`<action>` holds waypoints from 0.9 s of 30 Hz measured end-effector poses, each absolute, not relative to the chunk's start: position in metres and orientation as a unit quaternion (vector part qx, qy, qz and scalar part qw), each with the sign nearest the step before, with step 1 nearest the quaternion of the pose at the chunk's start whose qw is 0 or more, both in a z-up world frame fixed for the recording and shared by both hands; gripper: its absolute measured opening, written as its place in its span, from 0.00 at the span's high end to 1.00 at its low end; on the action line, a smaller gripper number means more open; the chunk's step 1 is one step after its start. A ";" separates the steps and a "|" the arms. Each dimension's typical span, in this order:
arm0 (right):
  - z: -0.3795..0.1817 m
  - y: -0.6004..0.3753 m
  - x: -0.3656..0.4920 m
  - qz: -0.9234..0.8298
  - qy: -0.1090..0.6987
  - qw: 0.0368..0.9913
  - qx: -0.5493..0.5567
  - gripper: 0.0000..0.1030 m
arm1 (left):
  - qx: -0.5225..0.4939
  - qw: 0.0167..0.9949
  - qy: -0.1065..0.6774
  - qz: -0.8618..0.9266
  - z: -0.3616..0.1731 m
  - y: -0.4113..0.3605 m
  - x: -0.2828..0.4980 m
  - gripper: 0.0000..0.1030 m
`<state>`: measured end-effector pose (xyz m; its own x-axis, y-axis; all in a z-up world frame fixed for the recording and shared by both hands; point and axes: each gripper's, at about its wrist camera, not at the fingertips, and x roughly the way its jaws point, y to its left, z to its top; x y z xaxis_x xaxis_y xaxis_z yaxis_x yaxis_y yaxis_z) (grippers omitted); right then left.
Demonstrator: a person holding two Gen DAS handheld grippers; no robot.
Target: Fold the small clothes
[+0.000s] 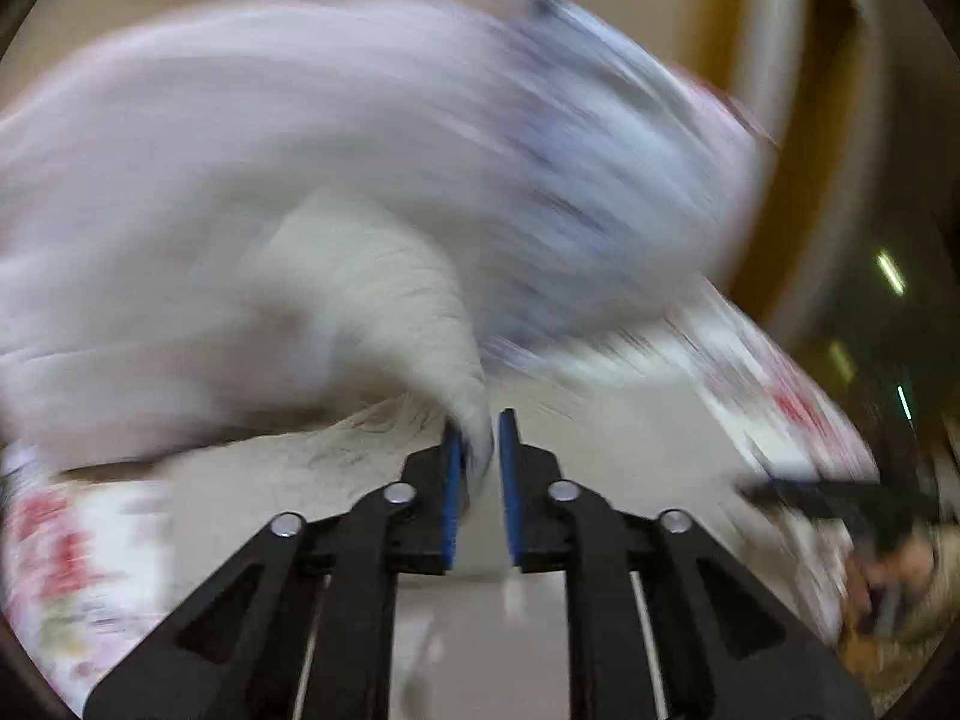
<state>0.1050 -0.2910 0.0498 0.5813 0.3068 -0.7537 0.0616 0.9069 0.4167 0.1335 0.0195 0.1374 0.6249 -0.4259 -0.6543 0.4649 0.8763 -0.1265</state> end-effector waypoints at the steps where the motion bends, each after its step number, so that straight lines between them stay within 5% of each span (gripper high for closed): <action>1: 0.048 -0.298 0.103 0.065 0.455 0.863 0.209 0.34 | 0.049 0.887 0.377 -0.262 0.126 -0.005 0.131 0.84; 3: 0.045 -0.322 0.093 0.050 0.461 0.857 0.226 0.34 | 0.072 0.878 0.398 -0.256 0.108 -0.022 0.116 0.80; 6: 0.040 -0.352 0.068 0.040 0.468 0.850 0.238 0.34 | 0.012 0.887 0.422 -0.187 0.093 0.028 0.093 0.42; 7: 0.036 -0.357 0.063 0.042 0.474 0.845 0.244 0.34 | -0.013 0.887 0.432 -0.162 0.088 0.053 0.082 0.38; 14: -0.006 -0.367 0.001 0.128 0.542 0.768 0.317 0.43 | -0.146 0.845 0.512 -0.051 0.041 0.166 -0.003 0.35; 23: -0.043 -0.330 -0.048 0.257 0.599 0.658 0.377 0.88 | -0.260 0.800 0.533 -0.095 0.013 0.157 -0.092 0.57; 27: -0.024 -0.318 -0.028 0.287 0.566 0.676 0.374 0.91 | -0.281 0.783 0.543 -0.113 0.006 0.145 -0.086 0.90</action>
<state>-0.0281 -0.3184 -0.0236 0.1946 0.8116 -0.5509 0.0345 0.5557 0.8307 -0.0858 0.1449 0.0061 0.3853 -0.4821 -0.7869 -0.1290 0.8162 -0.5632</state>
